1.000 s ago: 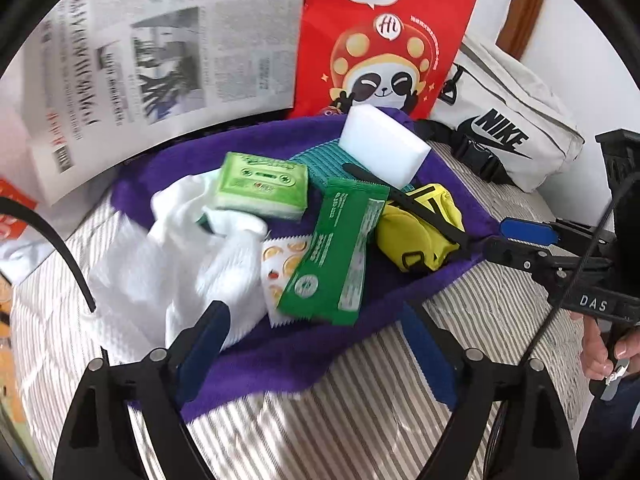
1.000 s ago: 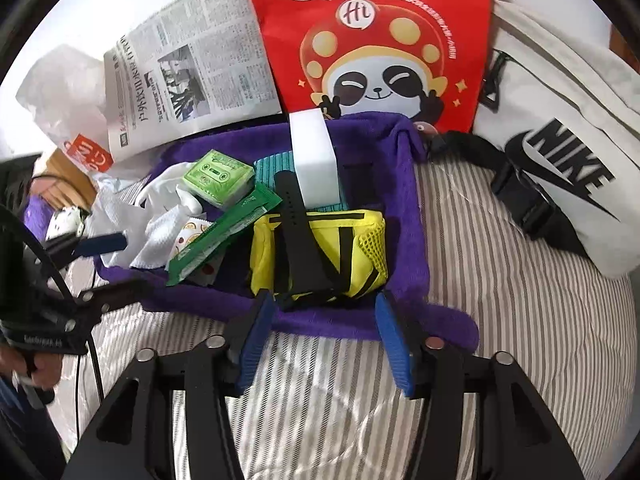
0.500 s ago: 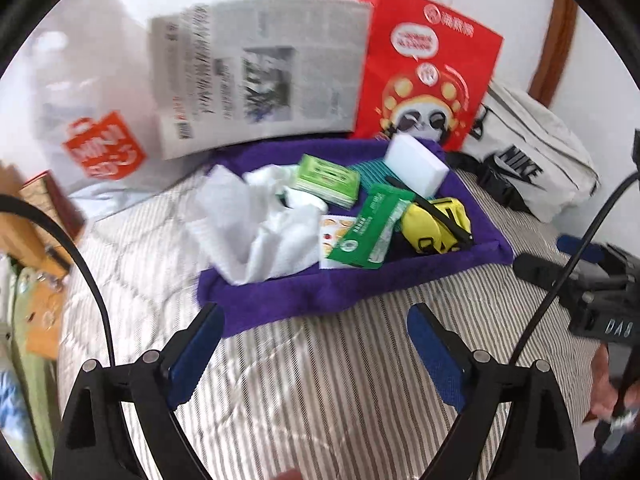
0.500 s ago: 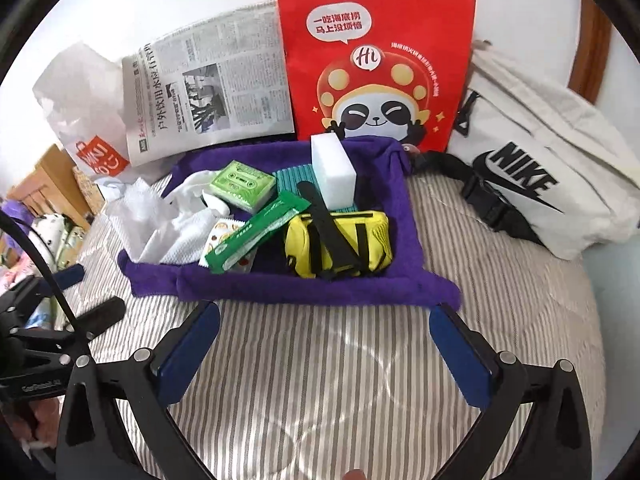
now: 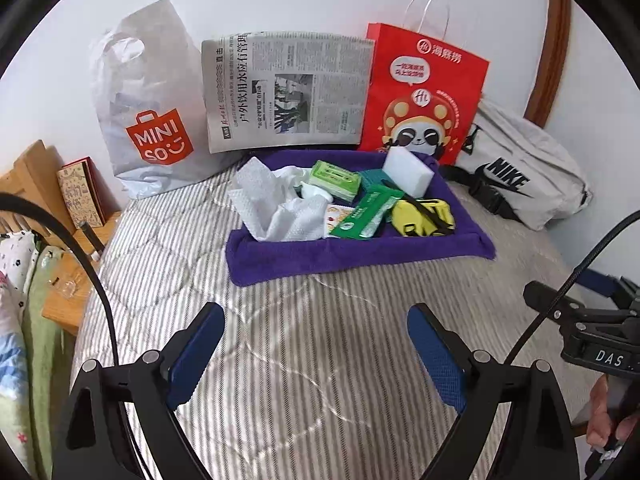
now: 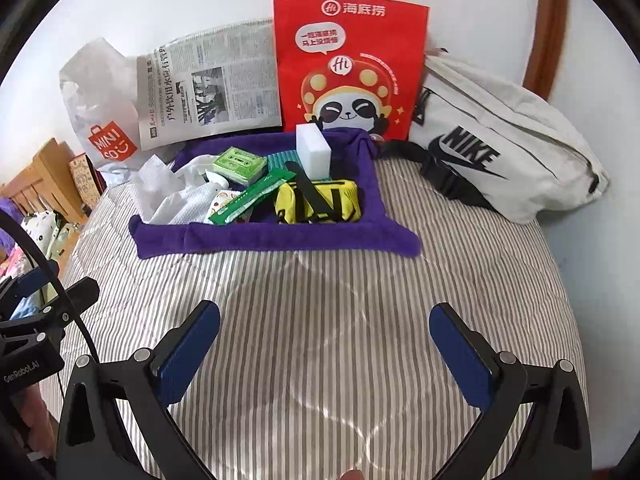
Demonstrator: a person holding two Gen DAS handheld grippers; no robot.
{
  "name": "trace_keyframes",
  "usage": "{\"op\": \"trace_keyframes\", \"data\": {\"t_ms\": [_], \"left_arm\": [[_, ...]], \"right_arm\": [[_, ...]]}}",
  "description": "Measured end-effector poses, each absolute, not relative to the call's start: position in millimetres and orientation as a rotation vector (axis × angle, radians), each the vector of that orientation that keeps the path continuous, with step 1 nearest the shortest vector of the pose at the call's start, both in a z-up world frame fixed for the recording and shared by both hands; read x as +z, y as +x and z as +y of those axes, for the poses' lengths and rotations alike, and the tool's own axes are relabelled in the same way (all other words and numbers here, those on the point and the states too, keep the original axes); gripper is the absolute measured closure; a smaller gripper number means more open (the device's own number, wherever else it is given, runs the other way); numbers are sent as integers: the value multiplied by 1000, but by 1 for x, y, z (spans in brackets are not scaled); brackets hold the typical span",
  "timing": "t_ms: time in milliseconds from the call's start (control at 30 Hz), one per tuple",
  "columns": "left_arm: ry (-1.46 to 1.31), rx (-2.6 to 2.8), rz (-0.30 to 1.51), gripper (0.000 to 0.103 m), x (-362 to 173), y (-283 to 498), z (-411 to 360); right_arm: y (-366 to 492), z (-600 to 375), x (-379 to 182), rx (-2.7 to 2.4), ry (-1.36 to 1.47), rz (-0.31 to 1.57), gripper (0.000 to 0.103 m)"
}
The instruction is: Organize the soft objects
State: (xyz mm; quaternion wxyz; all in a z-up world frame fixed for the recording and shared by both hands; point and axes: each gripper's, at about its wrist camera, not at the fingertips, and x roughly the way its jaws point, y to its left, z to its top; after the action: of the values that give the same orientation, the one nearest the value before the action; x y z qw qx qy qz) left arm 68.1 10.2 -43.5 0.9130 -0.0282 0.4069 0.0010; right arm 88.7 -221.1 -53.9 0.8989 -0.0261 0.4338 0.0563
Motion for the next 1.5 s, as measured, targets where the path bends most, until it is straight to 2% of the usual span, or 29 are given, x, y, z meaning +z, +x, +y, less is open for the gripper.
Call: {"op": "trace_keyframes", "data": {"t_ms": [1500], "left_arm": [[-59, -5, 824, 10, -42, 30, -2]], "right_arm": [[55, -227, -49, 151, -30, 862, 0]]}}
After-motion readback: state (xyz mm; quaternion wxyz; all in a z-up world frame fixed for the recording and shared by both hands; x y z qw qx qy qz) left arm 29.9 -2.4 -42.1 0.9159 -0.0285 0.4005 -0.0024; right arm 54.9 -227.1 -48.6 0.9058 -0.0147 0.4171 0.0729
